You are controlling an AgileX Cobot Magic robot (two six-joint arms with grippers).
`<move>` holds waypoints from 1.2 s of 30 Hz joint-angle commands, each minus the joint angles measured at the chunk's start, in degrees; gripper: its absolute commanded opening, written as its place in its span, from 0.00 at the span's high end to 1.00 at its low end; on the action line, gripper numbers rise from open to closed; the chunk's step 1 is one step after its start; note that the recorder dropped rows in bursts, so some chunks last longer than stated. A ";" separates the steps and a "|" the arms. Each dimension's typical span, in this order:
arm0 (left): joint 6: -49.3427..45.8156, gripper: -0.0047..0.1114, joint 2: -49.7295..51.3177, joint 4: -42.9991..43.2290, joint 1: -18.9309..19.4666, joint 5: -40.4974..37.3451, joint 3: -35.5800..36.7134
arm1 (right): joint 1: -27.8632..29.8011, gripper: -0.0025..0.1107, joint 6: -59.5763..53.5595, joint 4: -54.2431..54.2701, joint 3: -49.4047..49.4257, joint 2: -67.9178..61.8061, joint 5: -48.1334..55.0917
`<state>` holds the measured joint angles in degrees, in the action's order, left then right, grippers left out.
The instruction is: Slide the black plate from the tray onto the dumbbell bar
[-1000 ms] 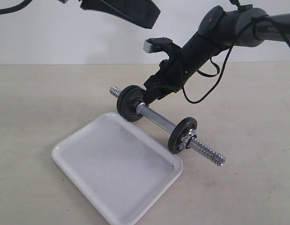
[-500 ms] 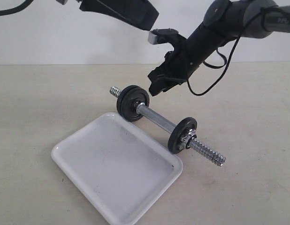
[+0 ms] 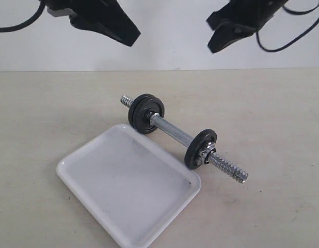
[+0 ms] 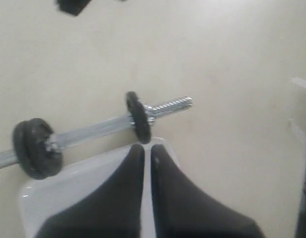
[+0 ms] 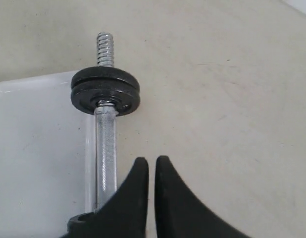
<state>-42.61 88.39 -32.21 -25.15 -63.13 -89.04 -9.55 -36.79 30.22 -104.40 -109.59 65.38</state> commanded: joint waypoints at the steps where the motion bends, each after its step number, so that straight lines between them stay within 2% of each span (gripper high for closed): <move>1: 2.82 0.92 -0.58 2.26 4.82 7.76 -0.20 | 4.77 0.98 0.45 0.61 -0.24 8.21 1.77; 7: 4.11 0.92 -2.64 2.50 15.91 12.43 3.21 | 10.61 0.98 0.76 1.19 -0.24 19.13 3.49; 10: 4.00 0.92 -5.31 2.50 20.99 12.43 6.16 | 11.35 0.98 0.87 0.89 -0.24 24.14 4.58; 14: 3.53 0.92 -10.85 2.50 25.85 13.62 9.75 | 11.23 0.98 2.17 0.78 -0.11 30.43 4.58; 18: 2.69 0.92 -18.25 2.50 28.63 16.26 13.11 | 11.23 0.98 4.76 -2.37 3.56 36.37 4.58; 24: 3.07 0.92 -28.52 1.79 31.43 16.60 16.20 | 11.23 0.98 7.43 -7.53 16.08 48.64 2.09; 30: 4.37 0.92 -37.80 1.14 31.94 18.05 21.17 | 11.23 0.98 12.38 -14.80 28.52 62.38 -2.09; 36: 5.31 0.92 -46.17 1.24 31.94 18.85 30.21 | 11.23 0.98 18.76 -20.84 37.54 74.79 -7.83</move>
<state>-38.05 45.50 -30.50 6.58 -45.31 -62.23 1.54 -20.83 12.52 -69.97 -39.39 60.97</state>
